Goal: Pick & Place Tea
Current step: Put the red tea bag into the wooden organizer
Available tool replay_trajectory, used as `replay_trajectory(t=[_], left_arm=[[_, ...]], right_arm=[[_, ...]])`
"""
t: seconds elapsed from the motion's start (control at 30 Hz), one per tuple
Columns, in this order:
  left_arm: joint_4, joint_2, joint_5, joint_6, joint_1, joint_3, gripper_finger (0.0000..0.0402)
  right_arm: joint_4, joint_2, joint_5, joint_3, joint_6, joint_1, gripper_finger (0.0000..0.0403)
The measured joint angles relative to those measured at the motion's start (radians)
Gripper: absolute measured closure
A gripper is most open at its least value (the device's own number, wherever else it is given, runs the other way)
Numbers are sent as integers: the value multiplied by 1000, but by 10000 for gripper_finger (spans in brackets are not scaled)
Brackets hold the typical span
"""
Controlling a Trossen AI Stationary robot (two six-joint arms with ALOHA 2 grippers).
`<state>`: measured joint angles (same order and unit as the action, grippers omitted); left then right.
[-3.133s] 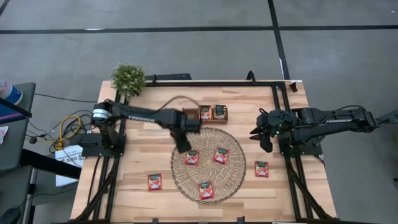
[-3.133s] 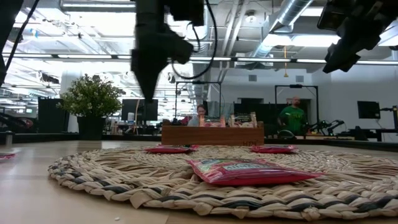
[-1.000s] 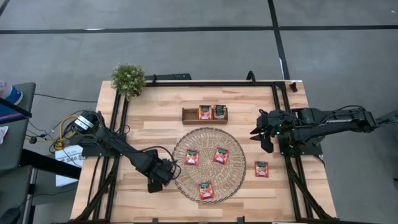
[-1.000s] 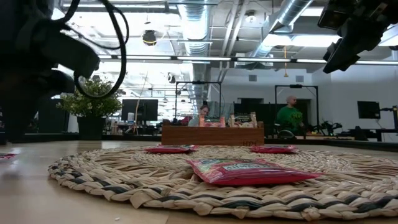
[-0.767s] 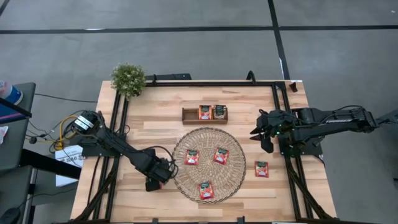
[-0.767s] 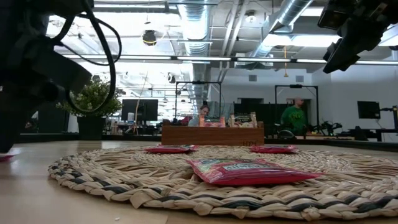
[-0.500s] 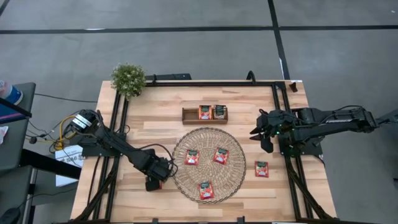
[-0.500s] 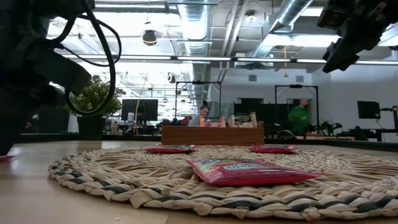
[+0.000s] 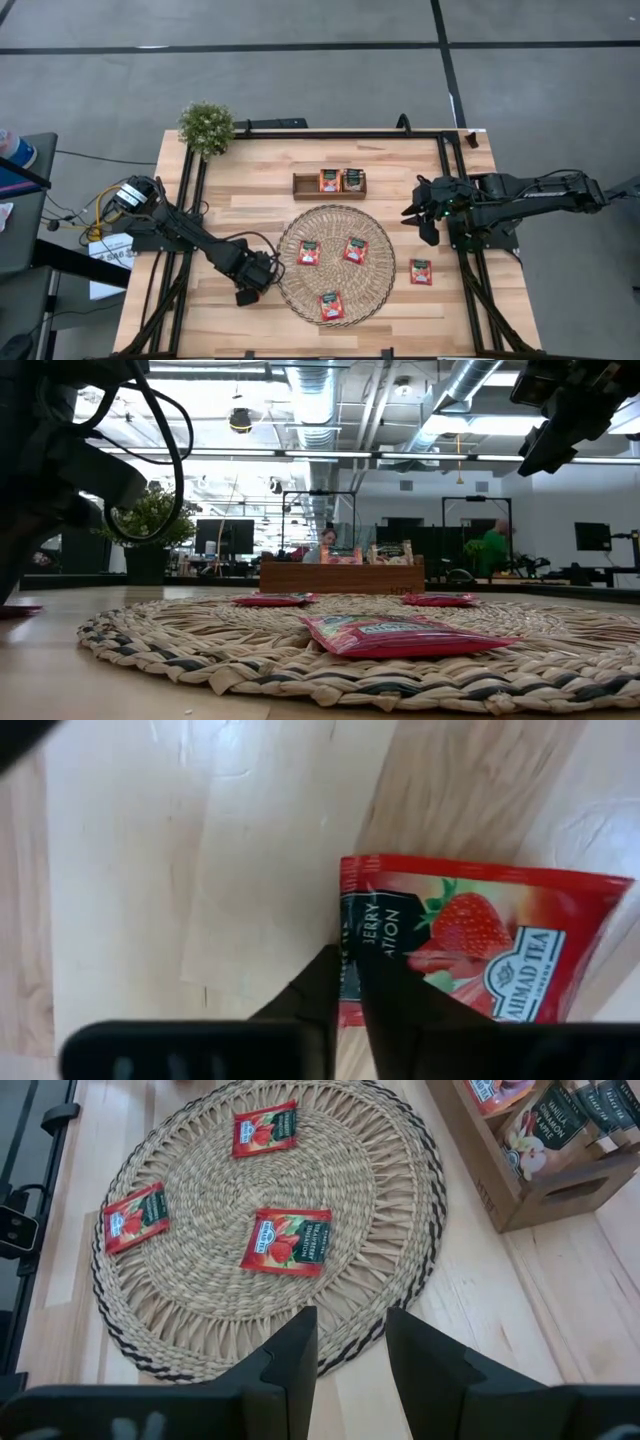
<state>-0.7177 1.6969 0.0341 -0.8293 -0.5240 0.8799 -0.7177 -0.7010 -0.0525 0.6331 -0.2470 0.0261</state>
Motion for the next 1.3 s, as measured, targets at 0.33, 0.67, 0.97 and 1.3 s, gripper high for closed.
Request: replay_trajectory(t=[0.33, 0.67, 0.97, 1.3], left_arm=[[-9, 2, -25, -90, 0, 0, 401], [-225, 10, -91, -126, 2, 110, 401], [-472, 7, -181, -58, 1, 289, 401], [-857, 4, -363, 18, 49, 548, 401]], right_arm=[[0, 0, 1, 0, 1, 0, 290], [0, 0, 1, 0, 2, 0, 290], [1, 0, 0, 0, 3, 0, 290], [0, 0, 1, 0, 6, 0, 290]])
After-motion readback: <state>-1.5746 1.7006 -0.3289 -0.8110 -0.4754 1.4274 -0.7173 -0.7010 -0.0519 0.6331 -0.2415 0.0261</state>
